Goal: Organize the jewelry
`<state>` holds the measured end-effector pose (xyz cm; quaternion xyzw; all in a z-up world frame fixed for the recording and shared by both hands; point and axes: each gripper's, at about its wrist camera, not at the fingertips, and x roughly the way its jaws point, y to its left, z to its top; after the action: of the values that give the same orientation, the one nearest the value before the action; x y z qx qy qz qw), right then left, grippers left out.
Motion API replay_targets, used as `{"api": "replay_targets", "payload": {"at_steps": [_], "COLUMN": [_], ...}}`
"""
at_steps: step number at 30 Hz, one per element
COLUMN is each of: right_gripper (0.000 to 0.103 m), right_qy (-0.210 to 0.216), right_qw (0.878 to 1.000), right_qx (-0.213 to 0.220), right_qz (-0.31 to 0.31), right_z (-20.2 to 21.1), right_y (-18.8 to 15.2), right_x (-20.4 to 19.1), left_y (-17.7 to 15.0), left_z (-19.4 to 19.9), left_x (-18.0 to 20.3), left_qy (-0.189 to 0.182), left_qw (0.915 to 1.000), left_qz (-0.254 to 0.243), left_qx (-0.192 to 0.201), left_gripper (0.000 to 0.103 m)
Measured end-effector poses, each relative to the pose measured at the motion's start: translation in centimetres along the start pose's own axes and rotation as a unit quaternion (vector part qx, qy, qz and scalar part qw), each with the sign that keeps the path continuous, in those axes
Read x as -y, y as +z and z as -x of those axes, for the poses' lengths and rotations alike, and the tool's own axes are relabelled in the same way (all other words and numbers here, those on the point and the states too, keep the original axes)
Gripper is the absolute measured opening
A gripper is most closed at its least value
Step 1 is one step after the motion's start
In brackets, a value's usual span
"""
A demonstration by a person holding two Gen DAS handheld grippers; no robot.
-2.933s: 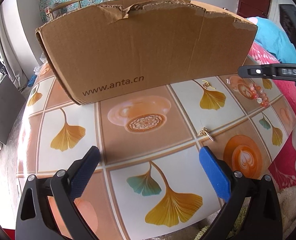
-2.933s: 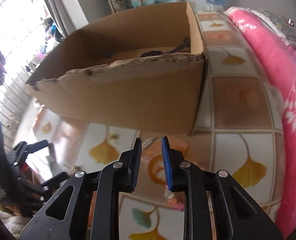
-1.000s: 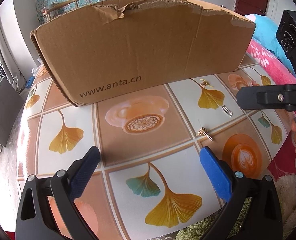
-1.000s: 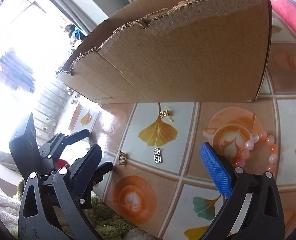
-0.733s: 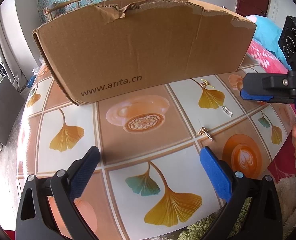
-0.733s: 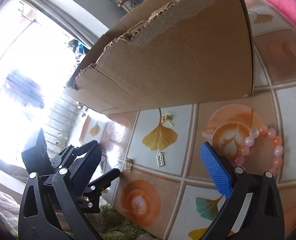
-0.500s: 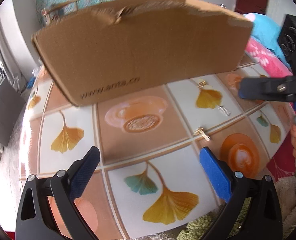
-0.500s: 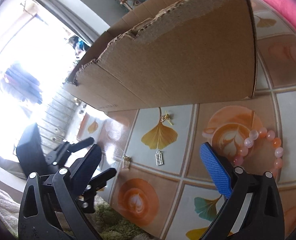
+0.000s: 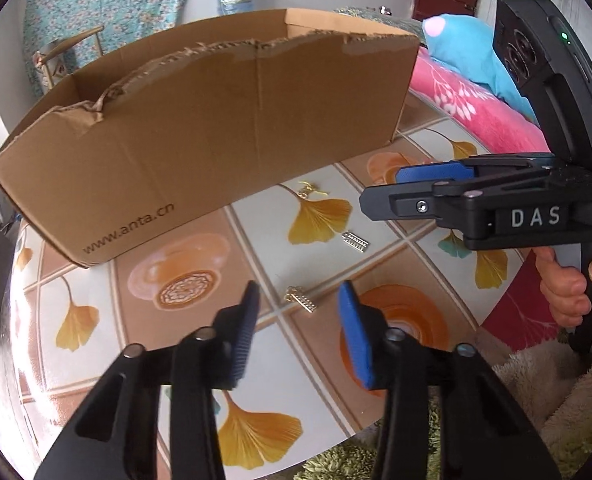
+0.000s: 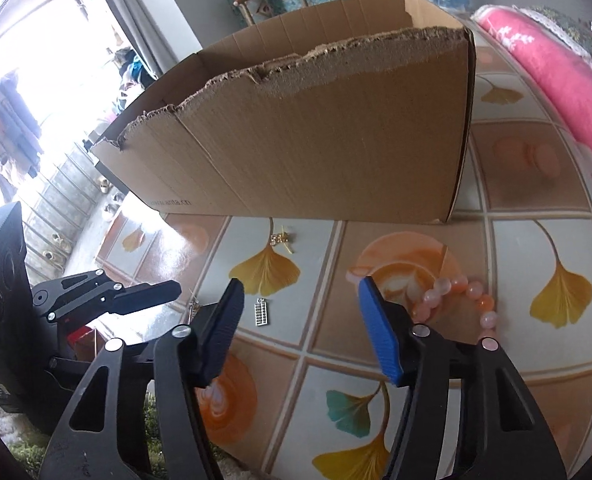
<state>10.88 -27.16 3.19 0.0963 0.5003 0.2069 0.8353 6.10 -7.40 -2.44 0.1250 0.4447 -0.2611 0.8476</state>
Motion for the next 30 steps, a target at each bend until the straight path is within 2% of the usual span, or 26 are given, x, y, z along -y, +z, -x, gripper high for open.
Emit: {"api": "replay_targets", "payload": {"at_steps": [3,10,15,25,30], "right_gripper": [0.049,0.041,0.036,0.033,0.026], "right_qy": [-0.002,-0.006,-0.009,-0.026,-0.044], "right_qw": [1.000,1.000,1.000,0.997,0.994], "right_qx": [-0.002,-0.004,-0.005,-0.014,-0.021], "right_qz": [0.005,0.023,0.028,0.072,0.102], "right_z": [0.0,0.3,0.4,0.1,-0.7], "right_y": [-0.1,-0.4,-0.4,-0.8,-0.7], "right_x": [-0.1,-0.6,-0.8,-3.0,-4.1], "left_y": [0.2,0.5,0.8,0.0,-0.5], "left_z": [-0.5,-1.0,-1.1,-0.5,-0.1], "left_x": [0.0,0.0,-0.1,-1.7,-2.7], "left_qy": [0.005,0.013,0.020,0.037,0.041], "left_qw": [0.9999,0.9997,0.9996,0.9992,0.9989], "left_qz": [0.000,-0.008,-0.010,0.010,0.021], "left_qx": [-0.015,-0.018,-0.017,-0.013,-0.009], "left_gripper": [0.026,0.017,0.001,0.001,0.001]}}
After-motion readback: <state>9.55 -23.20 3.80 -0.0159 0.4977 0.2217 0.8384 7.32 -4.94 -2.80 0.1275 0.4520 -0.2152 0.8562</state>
